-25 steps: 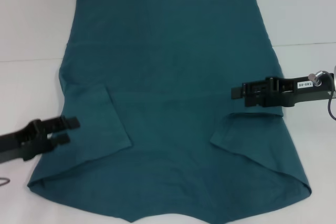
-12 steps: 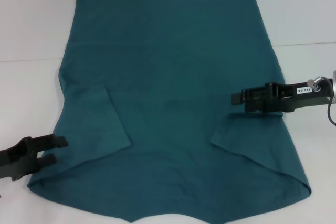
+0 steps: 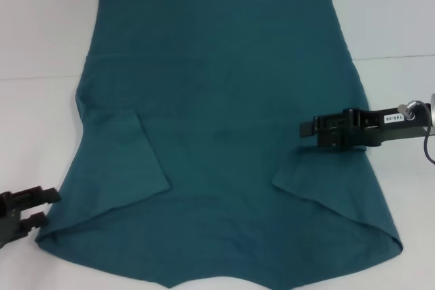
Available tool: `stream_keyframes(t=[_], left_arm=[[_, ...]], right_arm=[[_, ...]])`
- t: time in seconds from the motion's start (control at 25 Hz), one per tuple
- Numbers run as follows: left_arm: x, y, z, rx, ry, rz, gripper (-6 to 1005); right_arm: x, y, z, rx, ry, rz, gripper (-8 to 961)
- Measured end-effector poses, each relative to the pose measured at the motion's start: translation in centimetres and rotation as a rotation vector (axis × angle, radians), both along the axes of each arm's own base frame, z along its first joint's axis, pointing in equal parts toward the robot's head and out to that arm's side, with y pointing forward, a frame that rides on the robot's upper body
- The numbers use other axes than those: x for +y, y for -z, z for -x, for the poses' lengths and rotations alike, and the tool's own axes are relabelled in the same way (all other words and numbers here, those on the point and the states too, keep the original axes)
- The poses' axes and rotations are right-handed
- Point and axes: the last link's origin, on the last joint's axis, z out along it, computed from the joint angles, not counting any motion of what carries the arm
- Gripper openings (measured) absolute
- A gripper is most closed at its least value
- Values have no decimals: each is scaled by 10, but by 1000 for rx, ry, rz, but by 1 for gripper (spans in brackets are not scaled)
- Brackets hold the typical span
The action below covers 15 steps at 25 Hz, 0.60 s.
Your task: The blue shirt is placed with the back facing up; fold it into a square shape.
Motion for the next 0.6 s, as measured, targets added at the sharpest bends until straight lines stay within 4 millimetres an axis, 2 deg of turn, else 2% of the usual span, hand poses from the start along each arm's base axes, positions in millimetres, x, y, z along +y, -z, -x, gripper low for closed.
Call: stream_keyframes(t=[0.6], left_arm=[[-21,-9,13,-9,-35,-14,630]], right_arm=[[2,-3,-1,-4,5,-15,670]])
